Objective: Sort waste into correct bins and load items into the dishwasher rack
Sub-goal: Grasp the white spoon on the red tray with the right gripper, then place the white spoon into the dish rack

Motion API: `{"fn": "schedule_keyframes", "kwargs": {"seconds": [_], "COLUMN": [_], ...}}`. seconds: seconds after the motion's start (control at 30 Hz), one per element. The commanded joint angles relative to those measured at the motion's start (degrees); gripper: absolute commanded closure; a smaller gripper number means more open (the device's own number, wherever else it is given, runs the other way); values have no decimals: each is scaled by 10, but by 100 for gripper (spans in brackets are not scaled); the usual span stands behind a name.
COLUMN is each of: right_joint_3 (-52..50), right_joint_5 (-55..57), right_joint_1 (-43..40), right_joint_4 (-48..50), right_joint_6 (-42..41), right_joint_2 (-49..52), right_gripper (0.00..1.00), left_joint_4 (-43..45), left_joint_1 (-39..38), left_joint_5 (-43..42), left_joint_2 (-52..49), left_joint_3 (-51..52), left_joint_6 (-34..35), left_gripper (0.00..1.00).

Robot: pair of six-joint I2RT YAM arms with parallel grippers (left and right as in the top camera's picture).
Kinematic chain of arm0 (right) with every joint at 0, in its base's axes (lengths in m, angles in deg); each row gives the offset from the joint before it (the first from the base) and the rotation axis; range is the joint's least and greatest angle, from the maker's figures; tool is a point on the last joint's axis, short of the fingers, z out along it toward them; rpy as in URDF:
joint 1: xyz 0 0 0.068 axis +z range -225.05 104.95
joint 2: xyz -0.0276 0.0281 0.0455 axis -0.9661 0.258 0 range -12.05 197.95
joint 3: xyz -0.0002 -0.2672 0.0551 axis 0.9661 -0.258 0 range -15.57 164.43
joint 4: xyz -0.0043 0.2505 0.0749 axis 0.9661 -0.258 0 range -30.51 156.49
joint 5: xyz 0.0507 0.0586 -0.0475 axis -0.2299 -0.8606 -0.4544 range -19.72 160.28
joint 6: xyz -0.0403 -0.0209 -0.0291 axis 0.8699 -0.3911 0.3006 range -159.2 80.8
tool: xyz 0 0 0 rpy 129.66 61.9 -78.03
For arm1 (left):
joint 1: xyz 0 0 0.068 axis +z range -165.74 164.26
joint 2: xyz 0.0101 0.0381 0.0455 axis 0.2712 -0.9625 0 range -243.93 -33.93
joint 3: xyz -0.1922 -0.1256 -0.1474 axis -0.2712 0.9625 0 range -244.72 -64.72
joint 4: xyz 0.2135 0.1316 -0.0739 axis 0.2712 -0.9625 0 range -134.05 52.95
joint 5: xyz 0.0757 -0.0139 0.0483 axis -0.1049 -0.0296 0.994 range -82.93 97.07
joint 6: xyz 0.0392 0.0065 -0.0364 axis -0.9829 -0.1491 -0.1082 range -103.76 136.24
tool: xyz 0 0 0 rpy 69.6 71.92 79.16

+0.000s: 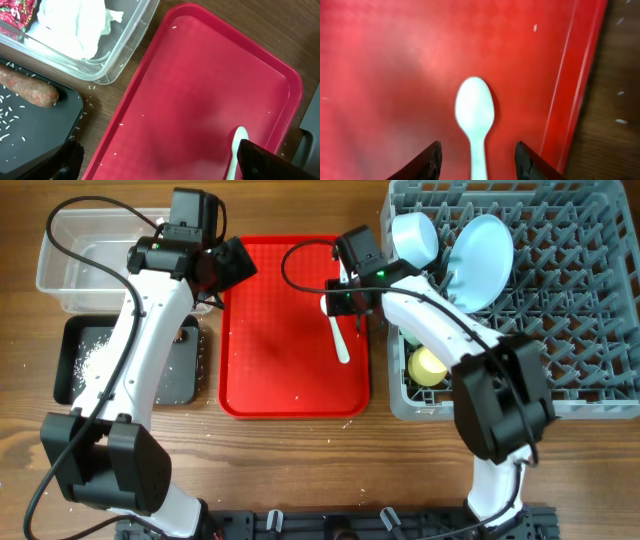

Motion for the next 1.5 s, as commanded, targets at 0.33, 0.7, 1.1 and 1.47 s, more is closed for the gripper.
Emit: {"fn": "schedule_keyframes", "kwargs": {"seconds": [0.33,0.7,1.1,1.47], "right_joint_3": [-8,-8,39,46], "right_joint_5": [-41,-87,-89,273], "right_joint_1": [4,1,-8,-178], "right_joint_4": [72,70,2,-302], "right_joint_6": [-16,-52,-42,-357], "right_joint_2": [93,110,2,-276], "right_gripper": [52,82,96,96], "left_joint_4": [2,2,2,2], "left_joint_1": [2,2,2,2], "left_joint_5": [12,12,12,12], "left_joint_2": [-2,-2,-2,-2], "left_joint_3": [-5,-5,-5,-5], "left_joint_6": [-13,-13,-13,-13], "left_gripper": [0,0,0,0]}}
